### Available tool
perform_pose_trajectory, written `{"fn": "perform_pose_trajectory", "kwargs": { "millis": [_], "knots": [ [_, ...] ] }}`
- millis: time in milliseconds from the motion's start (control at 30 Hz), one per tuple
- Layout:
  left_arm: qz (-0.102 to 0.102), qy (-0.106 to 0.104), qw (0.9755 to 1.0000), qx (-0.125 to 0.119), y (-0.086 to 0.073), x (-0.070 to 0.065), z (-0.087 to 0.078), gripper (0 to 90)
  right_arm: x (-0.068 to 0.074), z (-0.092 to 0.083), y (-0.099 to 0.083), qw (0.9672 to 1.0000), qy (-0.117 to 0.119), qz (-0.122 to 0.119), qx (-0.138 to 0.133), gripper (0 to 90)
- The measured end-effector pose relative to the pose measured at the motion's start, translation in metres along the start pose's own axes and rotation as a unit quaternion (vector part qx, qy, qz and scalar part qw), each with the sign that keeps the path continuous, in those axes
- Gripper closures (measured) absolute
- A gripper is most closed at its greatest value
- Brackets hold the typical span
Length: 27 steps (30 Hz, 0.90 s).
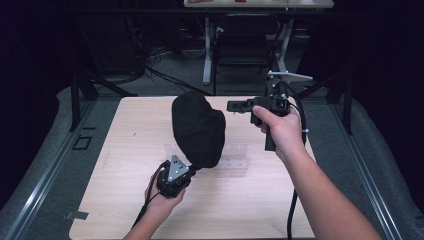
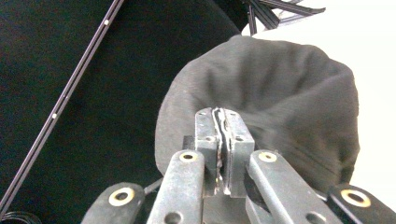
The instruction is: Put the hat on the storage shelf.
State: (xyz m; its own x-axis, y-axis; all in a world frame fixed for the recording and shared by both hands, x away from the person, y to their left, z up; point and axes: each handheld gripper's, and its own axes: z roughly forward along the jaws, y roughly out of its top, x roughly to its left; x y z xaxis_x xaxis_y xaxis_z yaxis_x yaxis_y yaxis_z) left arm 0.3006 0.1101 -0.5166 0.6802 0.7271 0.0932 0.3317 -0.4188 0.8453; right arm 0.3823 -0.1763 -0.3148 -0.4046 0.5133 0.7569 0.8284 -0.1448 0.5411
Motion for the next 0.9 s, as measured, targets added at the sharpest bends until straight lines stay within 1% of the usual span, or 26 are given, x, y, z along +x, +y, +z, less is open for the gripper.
{"fn": "perform_pose_trajectory", "kwargs": {
  "millis": [33, 67, 100, 133, 167, 200, 267, 433, 533, 567, 667, 700, 767, 833, 867, 900],
  "knots": [
    [0.0, 0.0, 1.0, 0.0, 0.0, 0.0, 0.0, 85.5, 0.0, 0.0, 0.0, 1.0, 0.0, 0.0, 0.0, 86.5],
    [-0.008, -0.001, 1.0, 0.005, -0.005, 0.002, 0.002, 85.5, -0.002, -0.001, 0.0, 1.0, 0.0, 0.002, 0.001, 86.5],
    [-0.008, -0.001, 1.0, 0.005, -0.005, 0.002, 0.002, 85.4, -0.002, -0.001, 0.0, 1.0, 0.0, 0.002, 0.001, 86.5],
    [-0.011, 0.001, 0.9999, 0.012, -0.01, 0.004, 0.005, 85.3, -0.003, -0.003, -0.001, 1.0, -0.001, 0.003, 0.001, 86.5],
    [-0.011, 0.001, 0.9999, 0.012, -0.01, 0.004, 0.005, 85.2, -0.003, -0.003, -0.001, 1.0, -0.001, 0.003, 0.001, 86.5],
    [-0.018, 0.0, 0.9998, 0.011, -0.014, 0.005, 0.007, 85.0, -0.004, -0.004, -0.001, 1.0, -0.003, 0.001, 0.0, 86.5],
    [-0.024, -0.003, 0.9996, 0.01, -0.015, 0.006, 0.007, 85.0, -0.005, -0.006, -0.001, 1.0, -0.001, 0.002, -0.001, 86.4],
    [-0.025, -0.003, 0.9996, 0.009, -0.018, 0.007, 0.007, 84.8, -0.006, -0.009, -0.001, 1.0, -0.003, 0.003, -0.005, 86.3],
    [-0.033, -0.003, 0.9994, 0.006, -0.021, 0.007, 0.008, 84.5, -0.008, -0.011, -0.003, 1.0, -0.006, 0.004, -0.007, 86.0],
    [-0.033, -0.003, 0.9994, 0.006, -0.021, 0.007, 0.008, 84.4, -0.008, -0.012, -0.003, 1.0, -0.006, 0.003, -0.005, 85.9],
    [-0.047, -0.01, 0.9988, 0.004, -0.024, 0.009, 0.007, 83.9, -0.009, -0.014, -0.004, 0.9999, -0.009, -0.001, -0.008, 85.3],
    [-0.05, -0.014, 0.9986, 0.004, -0.025, 0.011, 0.007, 83.8, -0.009, -0.014, -0.004, 0.9999, -0.011, 0.001, -0.012, 85.2],
    [-0.058, -0.016, 0.9982, 0.002, -0.026, 0.011, 0.007, 83.0, -0.01, -0.016, -0.005, 0.9998, -0.016, -0.004, -0.012, 84.9],
    [-0.06, -0.015, 0.9981, 0.004, -0.027, 0.011, 0.006, 81.2, -0.01, -0.016, -0.005, 0.9997, -0.019, -0.007, -0.011, 84.8],
    [-0.064, -0.014, 0.9979, 0.005, -0.027, 0.011, 0.005, 81.2, -0.009, -0.017, -0.006, 0.9996, -0.024, -0.009, -0.012, 84.7],
    [-0.067, -0.012, 0.9977, 0.002, -0.028, 0.012, 0.004, 79.0, -0.009, -0.017, -0.007, 0.9994, -0.029, -0.014, -0.012, 84.5]
  ]
}}
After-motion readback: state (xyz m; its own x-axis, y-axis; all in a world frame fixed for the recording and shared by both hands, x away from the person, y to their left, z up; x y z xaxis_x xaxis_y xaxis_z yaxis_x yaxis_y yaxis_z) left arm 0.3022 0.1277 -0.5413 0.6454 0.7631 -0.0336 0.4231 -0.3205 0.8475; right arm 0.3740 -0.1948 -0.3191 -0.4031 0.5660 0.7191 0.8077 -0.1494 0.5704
